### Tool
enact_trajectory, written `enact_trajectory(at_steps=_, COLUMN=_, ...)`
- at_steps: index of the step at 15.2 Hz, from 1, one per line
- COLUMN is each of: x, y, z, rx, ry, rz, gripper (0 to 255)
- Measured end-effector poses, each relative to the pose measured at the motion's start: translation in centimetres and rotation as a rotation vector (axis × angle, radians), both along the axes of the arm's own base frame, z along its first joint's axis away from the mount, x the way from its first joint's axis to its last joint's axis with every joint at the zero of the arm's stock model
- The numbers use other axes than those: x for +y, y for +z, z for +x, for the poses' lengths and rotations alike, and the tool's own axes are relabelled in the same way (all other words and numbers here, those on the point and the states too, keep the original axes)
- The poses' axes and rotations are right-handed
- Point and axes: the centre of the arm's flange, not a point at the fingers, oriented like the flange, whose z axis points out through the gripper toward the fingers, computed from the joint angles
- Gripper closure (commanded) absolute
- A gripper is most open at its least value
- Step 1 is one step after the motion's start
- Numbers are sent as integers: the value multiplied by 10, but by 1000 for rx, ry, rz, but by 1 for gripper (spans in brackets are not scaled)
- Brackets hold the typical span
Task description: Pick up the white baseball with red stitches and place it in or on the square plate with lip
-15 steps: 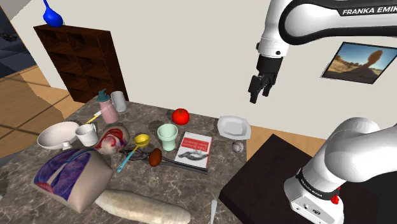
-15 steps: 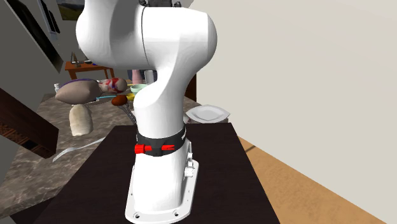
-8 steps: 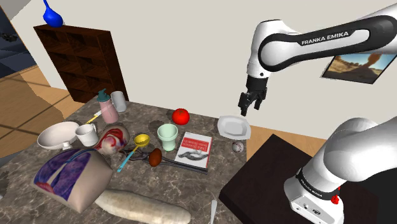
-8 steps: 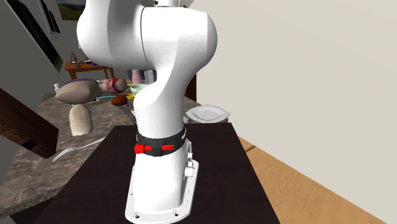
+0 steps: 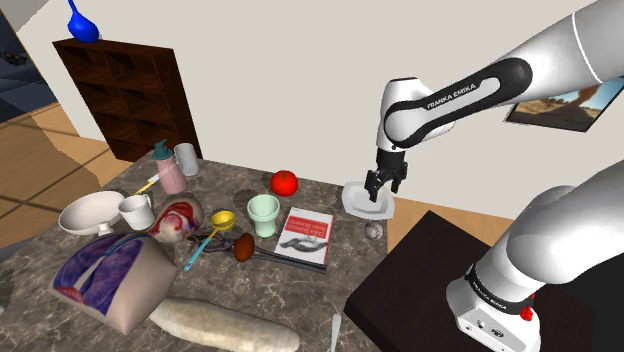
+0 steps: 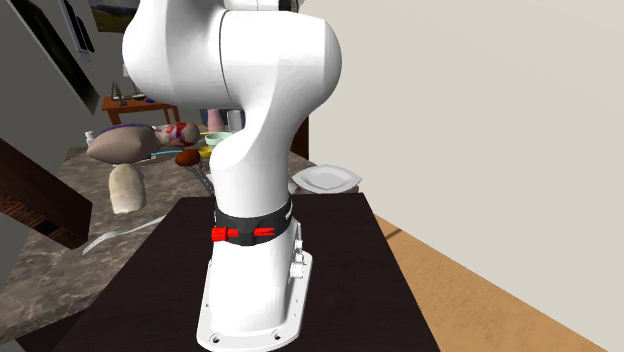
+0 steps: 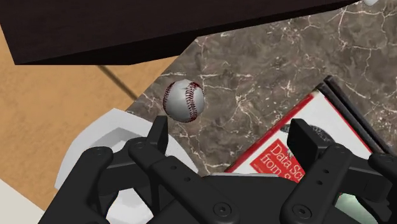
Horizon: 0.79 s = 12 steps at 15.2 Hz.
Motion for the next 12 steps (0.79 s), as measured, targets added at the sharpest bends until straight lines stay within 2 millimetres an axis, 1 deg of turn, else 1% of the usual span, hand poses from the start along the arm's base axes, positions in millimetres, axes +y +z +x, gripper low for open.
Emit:
enact_trajectory(at_steps=3, x=-15, y=-40, z=6, rx=18, ry=-33, rz=-3, gripper=0)
enact_trajectory(at_steps=4, x=-13, y=-51, z=11, rx=23, ry=-43, rz=-3, gripper=0)
enact_trajectory(at_steps=5, x=-16, y=-64, z=16, rx=29, ry=-54, rz=-4, gripper=0)
enact_trajectory(at_steps=8, x=-26, y=-102, z=21, rx=47, ry=-87, rz=-6, gripper=0)
enact_trajectory(at_steps=10, x=-30, y=-128, z=26, rx=59, ry=-109, rz=-7, gripper=0)
enact_trajectory(at_steps=12, x=-39, y=-155, z=24, rx=72, ry=-131, rz=-9, gripper=0)
